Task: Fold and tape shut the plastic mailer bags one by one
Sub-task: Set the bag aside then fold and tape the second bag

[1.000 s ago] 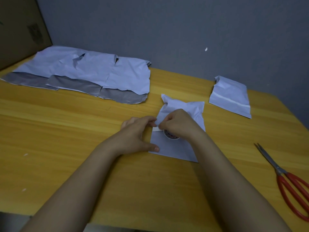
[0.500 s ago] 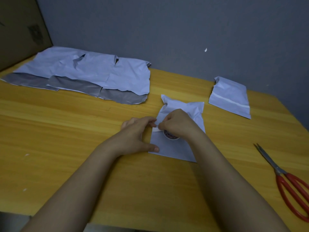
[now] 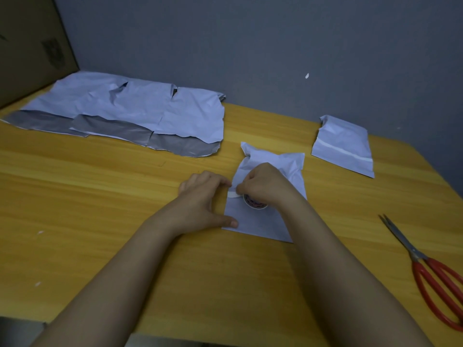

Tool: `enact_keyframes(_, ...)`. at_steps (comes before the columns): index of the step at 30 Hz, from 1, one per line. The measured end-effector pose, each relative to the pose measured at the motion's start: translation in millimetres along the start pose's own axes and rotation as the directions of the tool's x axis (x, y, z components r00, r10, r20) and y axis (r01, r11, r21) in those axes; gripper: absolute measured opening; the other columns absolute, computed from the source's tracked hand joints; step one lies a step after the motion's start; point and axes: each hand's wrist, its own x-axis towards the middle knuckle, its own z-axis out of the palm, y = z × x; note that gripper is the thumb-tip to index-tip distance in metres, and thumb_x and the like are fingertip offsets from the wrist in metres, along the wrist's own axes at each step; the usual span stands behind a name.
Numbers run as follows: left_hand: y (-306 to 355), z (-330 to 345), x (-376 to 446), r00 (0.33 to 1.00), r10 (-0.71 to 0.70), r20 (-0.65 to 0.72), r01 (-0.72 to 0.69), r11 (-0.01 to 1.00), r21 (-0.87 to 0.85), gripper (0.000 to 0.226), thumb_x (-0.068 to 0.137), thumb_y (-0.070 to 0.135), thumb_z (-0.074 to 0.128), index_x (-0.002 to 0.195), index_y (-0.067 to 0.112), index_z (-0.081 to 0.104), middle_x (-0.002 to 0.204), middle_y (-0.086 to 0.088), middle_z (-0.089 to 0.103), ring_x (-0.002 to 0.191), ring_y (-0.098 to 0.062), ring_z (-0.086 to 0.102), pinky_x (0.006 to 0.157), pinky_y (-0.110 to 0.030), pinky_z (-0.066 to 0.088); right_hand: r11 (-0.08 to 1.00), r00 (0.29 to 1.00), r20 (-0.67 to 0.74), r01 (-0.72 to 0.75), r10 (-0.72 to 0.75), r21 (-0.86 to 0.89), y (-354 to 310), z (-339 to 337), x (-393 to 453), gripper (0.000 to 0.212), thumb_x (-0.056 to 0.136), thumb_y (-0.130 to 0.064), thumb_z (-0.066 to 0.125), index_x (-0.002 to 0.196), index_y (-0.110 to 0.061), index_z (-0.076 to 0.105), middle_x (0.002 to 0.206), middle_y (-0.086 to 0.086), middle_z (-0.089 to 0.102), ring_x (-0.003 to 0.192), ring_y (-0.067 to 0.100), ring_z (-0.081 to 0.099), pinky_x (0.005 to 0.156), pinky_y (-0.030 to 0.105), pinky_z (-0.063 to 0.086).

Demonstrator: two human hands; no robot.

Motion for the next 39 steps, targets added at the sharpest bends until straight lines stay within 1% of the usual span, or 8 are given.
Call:
enact_keyframes(5,-1.2,0.0,-2.6,1.0,-0.004,-0.018,0.004,1.0,0.007,0.063,0.062,0.059,0.077,0.114,0.037,0.048,0.115,0.016,0.035,0.108,-0.003,0.025,0.089,-0.022,0.02,1.0,1.0,0.002,-0.01,0.01,0.0,-0.3,0.3,1.1,0.034,0.077,-0.019,0.07,0.057,-0.012,0.044,0.053,0.004,0.043,0.053,0.017,0.046,0.056,0.029,0.037)
enact_keyframes(13,-3.3,0.0,-2.1,1.0,0.003,-0.005,-0.003,1.0,0.015,0.061,0.06,0.064,0.076,0.111,0.04,0.05,0.113,0.016,0.035,0.108,-0.004,0.026,0.09,-0.022,0.019,1.0,1.0,0.001,-0.006,0.006,-0.004,0.0,0.3,2.0,0.038,0.077,-0.017,0.068,0.054,-0.012,0.038,0.051,0.003,0.039,0.049,0.016,0.041,0.05,0.028,0.032)
enact_keyframes(18,-3.6,-0.5,-3.1,1.0,0.008,0.005,-0.008,1.0,0.016,0.071,0.049,0.079,0.058,0.11,0.044,0.05,0.113,0.018,0.035,0.106,-0.001,0.025,0.089,-0.021,0.019,1.0,1.0,0.0,-0.005,0.005,-0.011,0.6,0.7,2.4,0.039,0.078,-0.016,0.068,0.054,-0.013,0.037,0.051,0.002,0.038,0.048,0.015,0.039,0.049,0.028,0.03)
enact_keyframes(24,-3.8,-0.2,-3.3,1.0,0.014,-0.001,-0.014,1.0,0.02,0.063,0.059,0.067,0.074,0.113,0.043,0.052,0.113,0.015,0.035,0.107,-0.003,0.025,0.09,-0.022,0.019,1.0,1.0,0.016,-0.017,0.017,-0.002,-1.1,-0.1,2.3,0.041,0.076,-0.019,0.073,0.055,-0.013,0.038,0.052,0.003,0.04,0.05,0.016,0.041,0.05,0.027,0.031)
enact_keyframes(27,-4.4,0.6,-3.2,1.0,0.019,-0.01,-0.018,0.999,0.028,0.06,0.062,0.065,0.074,0.114,0.043,0.053,0.113,0.015,0.036,0.107,-0.004,0.026,0.09,-0.022,0.018,1.0,1.0,0.017,-0.021,0.021,-0.017,-1.2,0.1,3.0,0.041,0.075,-0.02,0.074,0.056,-0.014,0.038,0.052,0.002,0.039,0.049,0.016,0.041,0.049,0.026,0.031)
enact_keyframes(30,-5.3,0.8,-3.6,1.0,0.021,-0.007,-0.021,0.999,0.036,0.073,0.051,0.08,0.057,0.114,0.045,0.053,0.111,0.017,0.036,0.108,-0.003,0.027,0.088,-0.021,0.018,0.999,1.0,0.022,-0.017,0.017,-0.037,-1.0,0.2,3.7,0.04,0.075,-0.02,0.074,0.056,-0.014,0.039,0.053,0.002,0.04,0.051,0.016,0.042,0.05,0.027,0.032)
enact_keyframes(32,-6.1,1.4,-3.9,0.999,0.029,-0.013,-0.028,0.999,0.033,0.076,0.048,0.083,0.047,0.114,0.045,0.053,0.11,0.017,0.037,0.108,-0.003,0.027,0.088,-0.02,0.018,0.999,1.0,0.019,-0.018,0.019,-0.048,-1.9,0.4,4.3,0.039,0.074,-0.02,0.074,0.057,-0.014,0.039,0.054,0.002,0.041,0.052,0.016,0.043,0.05,0.026,0.032)
enact_keyframes(39,-4.7,-0.7,-6.8,0.996,0.082,-0.036,-0.078,0.99,0.114,0.073,0.061,0.083,0.03,0.116,0.042,0.056,0.11,0.018,0.04,0.11,0.0,0.027,0.092,-0.021,0.015,0.992,0.998,0.032,-0.043,0.047,-0.121,-6.0,-0.5,6.5,0.036,0.076,-0.022,0.071,0.06,-0.014,0.039,0.056,0.002,0.043,0.052,0.015,0.044,0.047,0.025,0.031)
